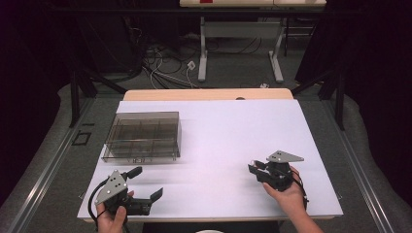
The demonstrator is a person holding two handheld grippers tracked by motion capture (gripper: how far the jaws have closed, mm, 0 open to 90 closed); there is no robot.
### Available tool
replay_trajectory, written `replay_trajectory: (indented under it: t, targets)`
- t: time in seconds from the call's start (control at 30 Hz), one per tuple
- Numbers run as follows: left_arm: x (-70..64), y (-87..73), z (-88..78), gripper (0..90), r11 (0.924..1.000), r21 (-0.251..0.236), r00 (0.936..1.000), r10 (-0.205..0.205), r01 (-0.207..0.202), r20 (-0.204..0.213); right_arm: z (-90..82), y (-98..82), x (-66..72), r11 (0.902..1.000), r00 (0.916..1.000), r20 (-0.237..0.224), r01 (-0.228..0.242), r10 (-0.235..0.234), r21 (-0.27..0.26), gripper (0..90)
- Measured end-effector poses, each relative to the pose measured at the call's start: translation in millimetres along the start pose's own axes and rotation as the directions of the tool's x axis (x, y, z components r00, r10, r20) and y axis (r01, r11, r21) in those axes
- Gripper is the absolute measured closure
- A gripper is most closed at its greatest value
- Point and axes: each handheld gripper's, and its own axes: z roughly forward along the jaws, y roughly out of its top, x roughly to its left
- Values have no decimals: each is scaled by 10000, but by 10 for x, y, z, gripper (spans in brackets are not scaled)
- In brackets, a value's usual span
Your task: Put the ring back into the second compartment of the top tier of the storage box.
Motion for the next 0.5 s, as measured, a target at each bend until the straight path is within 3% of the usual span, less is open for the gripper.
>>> replay_trajectory:
  t: [0.17, 0.27, 0.5]
  targets:
    - [5, -1, -1, 1, 10000, 35, 10000, 9, -10, 19, 4, 21, 49, 9999, 9998, -222, 22, -24, -104, 680]
    - [6, -4, 1, 1, 10000, 35, 10000, -36, 36, -1, 2, 42, 83, 9998, 9982, -577, -173, 173, 8, 680]
    - [14, -9, 6, 1, 9999, 65, 9999, -129, 129, -63, -13, 132, 201, 9999, 9962, -865, 104, -115, -134, 680]
